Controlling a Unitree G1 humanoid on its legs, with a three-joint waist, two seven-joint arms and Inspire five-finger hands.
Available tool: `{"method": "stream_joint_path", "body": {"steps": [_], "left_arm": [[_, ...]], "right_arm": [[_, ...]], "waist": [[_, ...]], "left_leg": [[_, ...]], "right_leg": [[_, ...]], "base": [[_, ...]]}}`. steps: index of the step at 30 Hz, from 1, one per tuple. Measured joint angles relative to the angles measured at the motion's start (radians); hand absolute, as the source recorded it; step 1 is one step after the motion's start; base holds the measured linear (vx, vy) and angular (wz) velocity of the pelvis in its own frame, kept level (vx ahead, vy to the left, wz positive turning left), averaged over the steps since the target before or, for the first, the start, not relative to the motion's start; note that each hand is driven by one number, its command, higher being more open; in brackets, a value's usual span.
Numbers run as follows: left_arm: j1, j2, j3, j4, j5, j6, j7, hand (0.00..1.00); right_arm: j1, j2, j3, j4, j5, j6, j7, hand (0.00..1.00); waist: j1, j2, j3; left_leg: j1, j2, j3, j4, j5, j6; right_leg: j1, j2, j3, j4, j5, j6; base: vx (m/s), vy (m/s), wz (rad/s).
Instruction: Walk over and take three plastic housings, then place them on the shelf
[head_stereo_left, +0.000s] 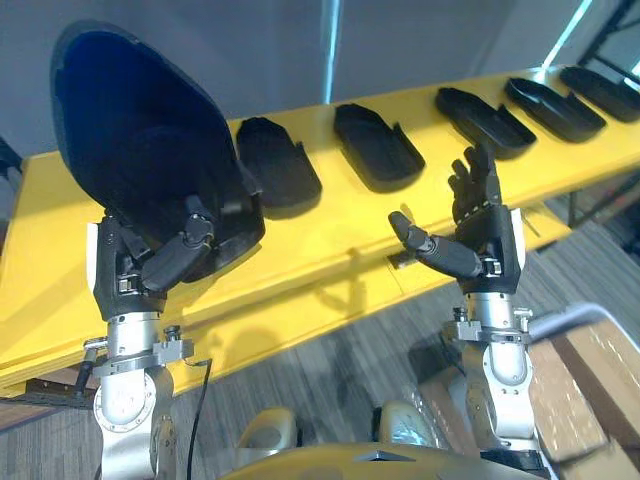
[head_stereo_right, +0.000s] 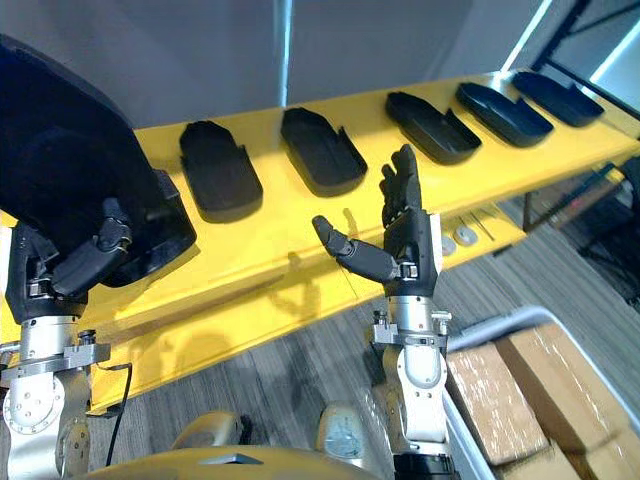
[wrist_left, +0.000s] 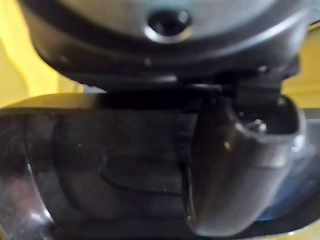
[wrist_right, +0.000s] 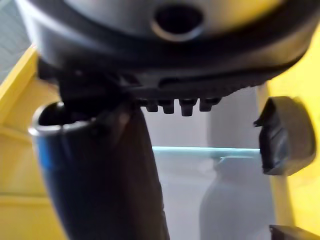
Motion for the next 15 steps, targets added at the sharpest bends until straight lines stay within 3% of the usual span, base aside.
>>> {"method": "stream_joint_path", "body": {"steps": [1,2,3,4,6,10,15], "left_arm": [[-0.017,0.0,-0.016,0.0,-0.006,-0.001,0.0,0.0],[-0.02,0.002,-0.023,0.0,-0.006,-0.001,-0.001,0.0],[-0.013,0.007,-0.034,-0.002,-0.005,-0.001,-0.001,0.0],[-0.007,-0.019,-0.048,0.0,-0.004,-0.001,0.001,0.0],[0.0,-0.037,-0.069,-0.008,-0.002,-0.004,-0.002,0.0],[-0.001,-0.038,-0.085,-0.009,-0.003,-0.004,-0.049,0.0],[-0.002,-0.037,-0.084,-0.008,-0.003,-0.019,-0.084,0.0]], "right_arm": [[0.0,-0.011,-0.016,-0.027,-0.004,-0.01,-0.012,1.0],[0.0,-0.013,-0.023,-0.04,-0.014,-0.013,-0.02,1.0],[0.0,-0.014,-0.022,-0.067,-0.027,-0.014,-0.026,1.0],[-0.004,-0.044,-0.02,-0.091,-0.03,-0.018,-0.026,1.0],[-0.02,-0.092,-0.021,-0.115,-0.029,-0.019,-0.016,1.0],[-0.037,-0.12,-0.068,-0.134,-0.025,-0.018,-0.012,1.0],[-0.011,-0.108,-0.176,-0.135,-0.021,-0.018,-0.007,1.0]], "waist": [[-0.013,-0.009,-0.005],[-0.012,-0.012,-0.007],[-0.01,-0.042,-0.024],[-0.006,-0.018,-0.035],[0.012,0.026,-0.05],[0.01,0.031,-0.054],[-0.003,0.024,-0.059]], "left_leg": [[0.001,-0.008,-0.039,0.007,-0.01,-0.017],[0.01,-0.019,-0.05,0.008,-0.016,-0.028],[0.022,-0.044,-0.052,0.011,-0.032,-0.053],[0.025,-0.026,-0.042,0.029,-0.063,-0.065],[0.016,0.032,-0.006,0.037,-0.085,-0.071],[0.04,0.101,0.105,-0.019,-0.068,-0.083],[0.065,0.079,0.141,-0.122,0.0,-0.07]], "right_leg": [[-0.001,0.025,0.041,-0.117,0.033,0.036],[0.002,0.023,0.047,-0.162,0.074,0.044],[0.005,-0.002,0.041,-0.212,0.236,0.036],[0.034,-0.004,0.0,-0.215,0.179,0.04],[0.066,0.031,-0.04,-0.266,0.175,0.029],[0.122,0.053,-0.103,-0.314,0.176,0.002],[0.142,0.014,-0.129,-0.354,0.187,0.009]], "base": [[0.28,-0.126,1.36],[0.31,-0.162,1.21],[0.33,-0.215,0.93],[0.32,-0.216,0.75],[0.22,-0.168,0.42],[0.12,-0.128,0.41],[0.0,0.002,0.22]]}}
